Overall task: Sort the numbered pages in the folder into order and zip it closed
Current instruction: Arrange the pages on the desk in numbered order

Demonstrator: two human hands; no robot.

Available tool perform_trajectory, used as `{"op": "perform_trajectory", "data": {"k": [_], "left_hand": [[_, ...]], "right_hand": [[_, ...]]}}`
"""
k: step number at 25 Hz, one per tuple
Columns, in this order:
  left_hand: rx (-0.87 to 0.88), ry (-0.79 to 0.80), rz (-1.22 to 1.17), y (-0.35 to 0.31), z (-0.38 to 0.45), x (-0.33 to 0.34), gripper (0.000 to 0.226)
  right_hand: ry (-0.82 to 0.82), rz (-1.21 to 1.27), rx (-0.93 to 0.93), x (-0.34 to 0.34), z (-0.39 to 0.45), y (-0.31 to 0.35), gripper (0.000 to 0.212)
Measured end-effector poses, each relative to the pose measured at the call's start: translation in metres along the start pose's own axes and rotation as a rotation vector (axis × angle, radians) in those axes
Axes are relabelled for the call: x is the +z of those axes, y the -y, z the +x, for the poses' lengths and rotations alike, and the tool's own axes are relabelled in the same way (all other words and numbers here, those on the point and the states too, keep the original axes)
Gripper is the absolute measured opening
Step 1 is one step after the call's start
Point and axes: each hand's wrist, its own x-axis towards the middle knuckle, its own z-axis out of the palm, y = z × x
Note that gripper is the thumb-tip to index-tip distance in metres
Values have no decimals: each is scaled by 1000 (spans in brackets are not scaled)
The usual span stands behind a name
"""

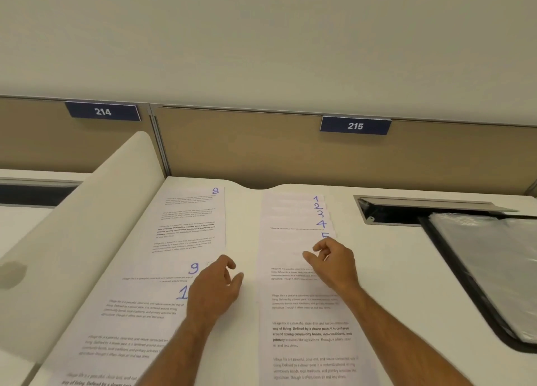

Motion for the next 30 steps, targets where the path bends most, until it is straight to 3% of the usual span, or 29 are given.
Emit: {"op": "perform_trajectory", "data": {"k": [3,6,10,13,25,30], "left_hand": [[265,-167,271,49,41,-26,55],[202,-53,481,88,71,-38,94],[141,40,500,115,90,-32,114],[119,75,487,118,87,-22,115],[175,-43,537,141,95,-4,105],[162,-26,552,137,94,-7,105]], "right_hand": [[120,-109,-178,41,24,46,30],[263,-224,-279,89,50,85,49],[394,-385,-362,146,90,122,69],[444,-444,-391,169,120,136,76],[604,-587,-429,248,196,149,119],[620,-393,-351,244,190,152,120]]}}
